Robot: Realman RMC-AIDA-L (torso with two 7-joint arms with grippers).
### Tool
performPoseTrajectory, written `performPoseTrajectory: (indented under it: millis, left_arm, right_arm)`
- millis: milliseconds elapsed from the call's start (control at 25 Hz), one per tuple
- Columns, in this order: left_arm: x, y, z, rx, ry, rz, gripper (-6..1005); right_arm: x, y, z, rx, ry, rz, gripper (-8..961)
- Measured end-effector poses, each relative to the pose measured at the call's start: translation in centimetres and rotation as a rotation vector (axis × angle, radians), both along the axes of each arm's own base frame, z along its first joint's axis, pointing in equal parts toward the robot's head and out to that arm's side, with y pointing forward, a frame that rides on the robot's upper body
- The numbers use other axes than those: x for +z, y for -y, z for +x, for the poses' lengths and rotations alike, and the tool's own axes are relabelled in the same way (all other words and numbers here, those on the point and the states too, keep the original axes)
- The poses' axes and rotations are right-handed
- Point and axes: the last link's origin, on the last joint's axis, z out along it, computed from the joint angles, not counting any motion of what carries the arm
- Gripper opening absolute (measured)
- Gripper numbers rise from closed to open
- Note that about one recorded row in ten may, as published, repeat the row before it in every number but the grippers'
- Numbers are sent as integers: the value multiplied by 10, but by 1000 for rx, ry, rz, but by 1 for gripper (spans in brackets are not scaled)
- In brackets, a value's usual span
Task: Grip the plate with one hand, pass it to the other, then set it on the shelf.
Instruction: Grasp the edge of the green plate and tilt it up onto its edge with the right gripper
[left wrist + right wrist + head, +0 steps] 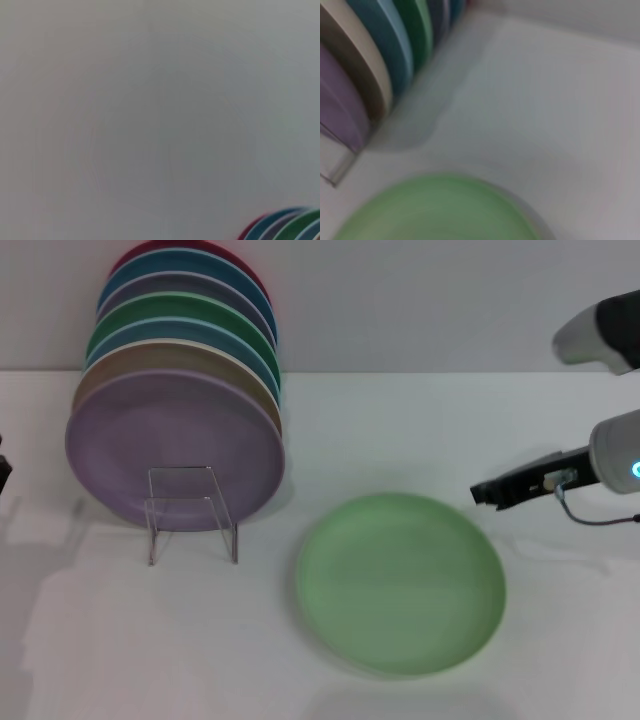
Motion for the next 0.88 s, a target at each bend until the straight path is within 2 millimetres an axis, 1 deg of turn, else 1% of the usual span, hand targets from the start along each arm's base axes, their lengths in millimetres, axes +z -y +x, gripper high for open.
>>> performPoseTrajectory:
  millis: [40, 80, 120, 160, 200, 240, 280, 360, 440, 480, 640, 720, 800, 840, 880]
  left_arm:
    - [0, 0, 3, -16, -8, 5, 810]
    - [-1, 1, 11, -55, -9, 12, 810]
    - [-1, 1, 13, -66, -6, 12, 810]
    - [-1, 1, 20, -100, 5, 12, 810]
    - [-1, 0, 24, -119, 13, 13, 810]
    - [-1, -1, 27, -131, 19, 16, 810]
    - [-1, -2, 31, -145, 26, 22, 810]
    - [-1, -3, 33, -153, 27, 25, 810]
    - [-2, -5, 33, -147, 30, 16, 810]
    - [-2, -5, 33, -147, 30, 16, 810]
    - [-5, -7, 30, -120, 24, 6, 810]
    - [-6, -7, 30, -118, 24, 3, 810]
    - [-6, -8, 29, -111, 23, -1, 810]
    - [-6, -8, 28, -107, 23, -3, 810]
    - [-7, -8, 28, -103, 24, -4, 810]
  right_arm:
    - [7, 4, -3, 26, -11, 29, 33]
    - [7, 4, -3, 26, -11, 29, 29]
    - [16, 9, -5, 60, -23, 60, 25]
    - [16, 9, -5, 60, -23, 60, 20]
    - [20, 12, -6, 75, -33, 79, 16]
    - [26, 14, -4, 79, -45, 102, 12]
    - [26, 14, -4, 79, -45, 102, 8]
    - [29, 13, 2, 50, -58, 117, -1]
    - [31, 10, 11, -16, -83, 94, 17]
    - [31, 10, 11, -16, -83, 94, 26]
    - [29, 3, 16, -86, -28, 79, 62]
    - [27, 2, 16, -96, -22, 75, 120]
    - [22, 0, 15, -109, -19, 58, 177]
    - [17, -2, 14, -120, -17, 35, 206]
    - [17, -2, 14, -120, -17, 35, 235]
